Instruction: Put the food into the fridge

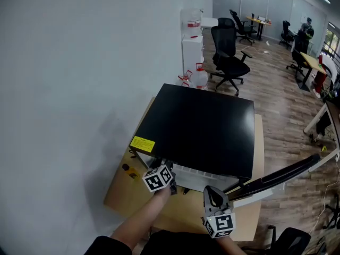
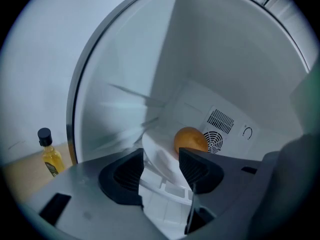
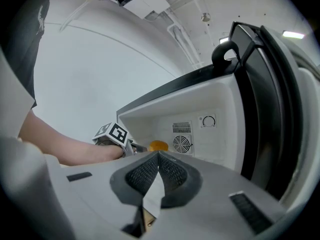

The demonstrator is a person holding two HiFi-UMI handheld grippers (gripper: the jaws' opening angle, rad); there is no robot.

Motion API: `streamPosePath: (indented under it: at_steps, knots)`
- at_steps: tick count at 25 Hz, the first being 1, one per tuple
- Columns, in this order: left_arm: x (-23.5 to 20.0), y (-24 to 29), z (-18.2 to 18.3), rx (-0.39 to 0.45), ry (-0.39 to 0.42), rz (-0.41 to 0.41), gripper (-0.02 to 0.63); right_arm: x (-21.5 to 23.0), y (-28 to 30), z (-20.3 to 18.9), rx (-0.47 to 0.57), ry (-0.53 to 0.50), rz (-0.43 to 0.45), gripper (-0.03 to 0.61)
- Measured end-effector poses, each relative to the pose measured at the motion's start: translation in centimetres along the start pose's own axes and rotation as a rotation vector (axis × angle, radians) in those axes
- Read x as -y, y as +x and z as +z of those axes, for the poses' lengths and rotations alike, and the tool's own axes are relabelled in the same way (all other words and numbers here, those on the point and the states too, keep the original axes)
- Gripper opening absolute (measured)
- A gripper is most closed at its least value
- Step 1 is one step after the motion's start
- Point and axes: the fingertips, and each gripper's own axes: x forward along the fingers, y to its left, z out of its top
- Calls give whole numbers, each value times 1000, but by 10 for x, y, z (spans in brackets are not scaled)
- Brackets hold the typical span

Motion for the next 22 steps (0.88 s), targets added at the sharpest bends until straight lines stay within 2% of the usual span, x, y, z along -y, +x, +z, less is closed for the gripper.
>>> streamPosePath:
  at_steps: [5, 13, 18, 22]
  knots:
    - [-2, -1, -1, 17, 75, 20, 232, -2, -2, -1, 2, -5, 7, 60]
    - [0, -6, -1, 50, 85, -10, 256, -1, -9, -5, 1, -2, -7, 60]
    - [-3, -19, -3, 63, 60, -21, 259, -3, -10, -7, 1, -6, -14, 60]
    - [-4, -31, -1, 59, 67, -59, 259, -11, -7, -6, 7, -8, -23, 60]
